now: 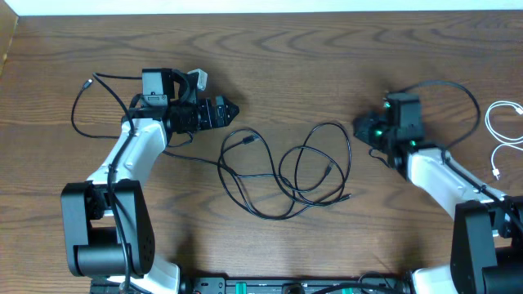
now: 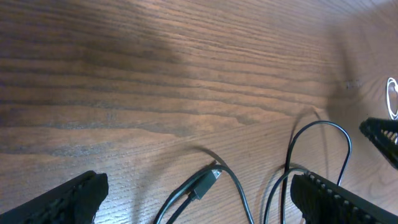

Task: Untangle cables
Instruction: 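Move the right gripper back left to the black cable pile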

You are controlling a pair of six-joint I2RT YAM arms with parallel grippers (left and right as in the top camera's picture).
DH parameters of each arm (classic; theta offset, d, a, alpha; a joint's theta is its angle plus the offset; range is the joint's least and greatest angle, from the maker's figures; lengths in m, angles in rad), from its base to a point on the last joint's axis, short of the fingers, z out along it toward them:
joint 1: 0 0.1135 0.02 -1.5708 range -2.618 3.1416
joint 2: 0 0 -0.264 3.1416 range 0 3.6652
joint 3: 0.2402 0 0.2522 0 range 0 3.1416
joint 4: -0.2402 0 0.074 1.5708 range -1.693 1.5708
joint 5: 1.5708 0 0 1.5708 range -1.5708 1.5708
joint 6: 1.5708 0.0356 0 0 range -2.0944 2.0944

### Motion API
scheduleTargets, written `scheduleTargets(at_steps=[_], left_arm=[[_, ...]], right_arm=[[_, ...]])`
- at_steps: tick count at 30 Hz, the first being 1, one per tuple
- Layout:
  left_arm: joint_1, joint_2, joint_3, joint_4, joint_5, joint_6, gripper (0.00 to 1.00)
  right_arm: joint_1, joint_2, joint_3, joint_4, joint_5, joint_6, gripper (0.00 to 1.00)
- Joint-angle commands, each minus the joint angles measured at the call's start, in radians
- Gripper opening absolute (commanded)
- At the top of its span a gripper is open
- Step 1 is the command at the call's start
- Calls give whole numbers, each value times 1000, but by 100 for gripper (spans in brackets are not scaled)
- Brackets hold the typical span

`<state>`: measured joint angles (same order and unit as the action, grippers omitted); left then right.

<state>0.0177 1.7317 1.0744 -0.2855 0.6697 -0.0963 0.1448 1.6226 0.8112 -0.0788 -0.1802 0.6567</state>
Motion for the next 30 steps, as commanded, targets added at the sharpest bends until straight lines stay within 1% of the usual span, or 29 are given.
scheduleTargets(at_steps=[1,2,4,7,13,17,22,25,27,30], left_arm=[[1,6,21,0,-8,10,100],[1,6,21,0,-9,10,100],[1,6,21,0,-8,10,100],[1,6,21,0,-8,10,100],[1,6,21,0,-9,10,100],[1,6,21,0,-8,10,100],[1,6,21,0,-9,10,100],[1,6,21,0,-9,10,100],[1,6,21,0,-9,10,100],[1,6,21,1,-9,10,100]], right_arm=[[48,1,180,-149,-24,-150,32],[67,1,238,-213,-24,-172,37],[111,1,300,-269,-25,-183,46],[168,1,303,-277,-33,-183,51],[325,21,301,-276,-32,-183,56],[422,79,301,-234,-32,-171,59],[554,200,301,-103,-62,-148,62],[632,271,301,16,-77,-148,62],[676,312,301,77,-71,-149,56],[713,346,301,115,-61,-150,49]])
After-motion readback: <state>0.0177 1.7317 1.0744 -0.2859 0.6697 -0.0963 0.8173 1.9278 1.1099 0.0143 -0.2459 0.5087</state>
